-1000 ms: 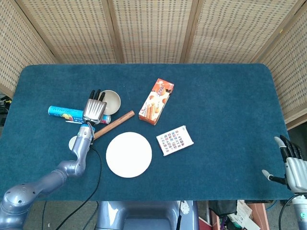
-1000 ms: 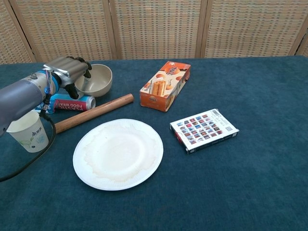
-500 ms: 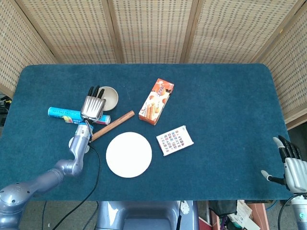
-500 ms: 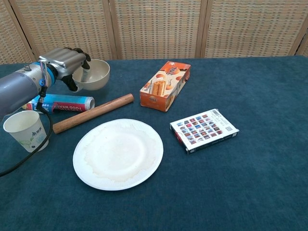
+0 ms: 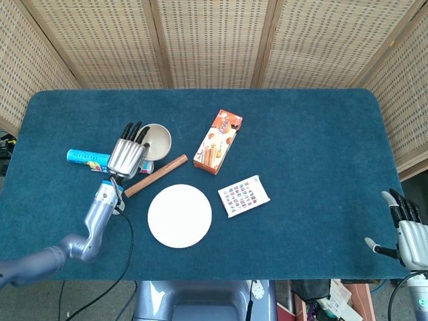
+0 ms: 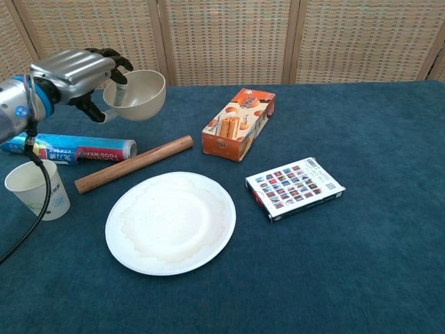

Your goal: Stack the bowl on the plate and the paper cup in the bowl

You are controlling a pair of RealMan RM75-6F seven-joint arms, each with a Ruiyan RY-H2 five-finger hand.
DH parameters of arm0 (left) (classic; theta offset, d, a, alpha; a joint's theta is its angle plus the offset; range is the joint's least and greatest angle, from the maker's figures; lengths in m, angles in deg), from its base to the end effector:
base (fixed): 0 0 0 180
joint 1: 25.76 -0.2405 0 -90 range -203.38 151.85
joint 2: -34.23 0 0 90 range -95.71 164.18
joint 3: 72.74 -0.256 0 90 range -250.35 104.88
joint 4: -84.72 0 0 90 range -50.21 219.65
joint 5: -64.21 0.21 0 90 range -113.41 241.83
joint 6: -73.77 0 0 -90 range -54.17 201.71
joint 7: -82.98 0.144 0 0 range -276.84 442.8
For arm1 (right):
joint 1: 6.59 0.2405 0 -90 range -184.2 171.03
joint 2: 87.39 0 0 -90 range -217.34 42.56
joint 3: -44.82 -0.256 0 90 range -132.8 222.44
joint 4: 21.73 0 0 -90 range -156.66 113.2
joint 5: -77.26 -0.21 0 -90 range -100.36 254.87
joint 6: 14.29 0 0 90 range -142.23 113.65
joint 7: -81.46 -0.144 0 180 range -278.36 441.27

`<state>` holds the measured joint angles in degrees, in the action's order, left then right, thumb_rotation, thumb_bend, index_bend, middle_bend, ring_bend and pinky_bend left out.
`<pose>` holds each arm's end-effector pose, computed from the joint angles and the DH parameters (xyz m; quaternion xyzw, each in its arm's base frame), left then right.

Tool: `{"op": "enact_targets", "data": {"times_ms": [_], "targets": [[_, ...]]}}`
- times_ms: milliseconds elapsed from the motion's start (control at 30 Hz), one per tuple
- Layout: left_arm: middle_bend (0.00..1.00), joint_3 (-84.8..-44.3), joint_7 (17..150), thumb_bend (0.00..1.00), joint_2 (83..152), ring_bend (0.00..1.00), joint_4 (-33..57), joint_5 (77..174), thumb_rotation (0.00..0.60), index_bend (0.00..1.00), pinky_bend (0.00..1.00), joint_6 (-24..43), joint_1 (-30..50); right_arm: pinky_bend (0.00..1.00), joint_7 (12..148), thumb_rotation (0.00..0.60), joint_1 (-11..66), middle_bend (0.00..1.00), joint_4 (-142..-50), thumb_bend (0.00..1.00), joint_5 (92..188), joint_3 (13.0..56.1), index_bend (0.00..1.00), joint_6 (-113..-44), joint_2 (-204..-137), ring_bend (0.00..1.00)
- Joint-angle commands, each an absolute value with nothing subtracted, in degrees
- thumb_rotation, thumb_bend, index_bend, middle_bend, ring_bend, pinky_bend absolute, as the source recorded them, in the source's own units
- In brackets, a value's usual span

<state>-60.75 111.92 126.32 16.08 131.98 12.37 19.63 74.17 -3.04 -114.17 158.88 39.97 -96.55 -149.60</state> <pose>-0.1594 0.3963 0.0132 -0.7345 -0.2092 -0.3449 0.5457 -0.3270 -0.1807 0.1727 0.5459 -0.4416 0.3975 0.5907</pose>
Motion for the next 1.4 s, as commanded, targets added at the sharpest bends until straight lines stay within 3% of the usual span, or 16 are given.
{"op": "enact_targets", "data": {"times_ms": [33, 267, 500, 1400], "targets": [[0.14, -65.14, 109.94, 0.38, 120.09, 0.0, 6.69, 137.64, 0.6, 0.62, 0.07, 7.35, 15.02, 0.0, 74.36, 0.6, -3.18, 0.0, -114.48, 0.15, 159.06, 39.91, 0.0, -96.94, -149.46, 0.0], [0.14, -70.01, 109.2, 0.38, 114.94, 0.0, -2.89, 142.92, 0.6, 0.62, 0.07, 5.1, 11.27, 0.0, 74.42, 0.6, -3.63, 0.0, -114.96, 0.15, 159.46, 39.97, 0.0, -97.86, -149.17, 0.0], [0.14, -72.15, 109.99, 0.38, 113.96, 0.0, -6.12, 145.61, 0.6, 0.62, 0.07, 5.29, 10.09, 0.0, 74.86, 0.6, -3.75, 0.0, -115.88, 0.15, 160.03, 40.04, 0.0, -98.35, -148.85, 0.0], [0.14, -73.89, 120.81, 0.38, 121.44, 0.0, -8.98, 145.7, 0.6, 0.62, 0.07, 10.98, 9.96, 0.0, 72.46, 0.6, -4.79, 0.0, -116.04, 0.15, 161.34, 40.07, 0.0, -100.44, -147.97, 0.0]]}}
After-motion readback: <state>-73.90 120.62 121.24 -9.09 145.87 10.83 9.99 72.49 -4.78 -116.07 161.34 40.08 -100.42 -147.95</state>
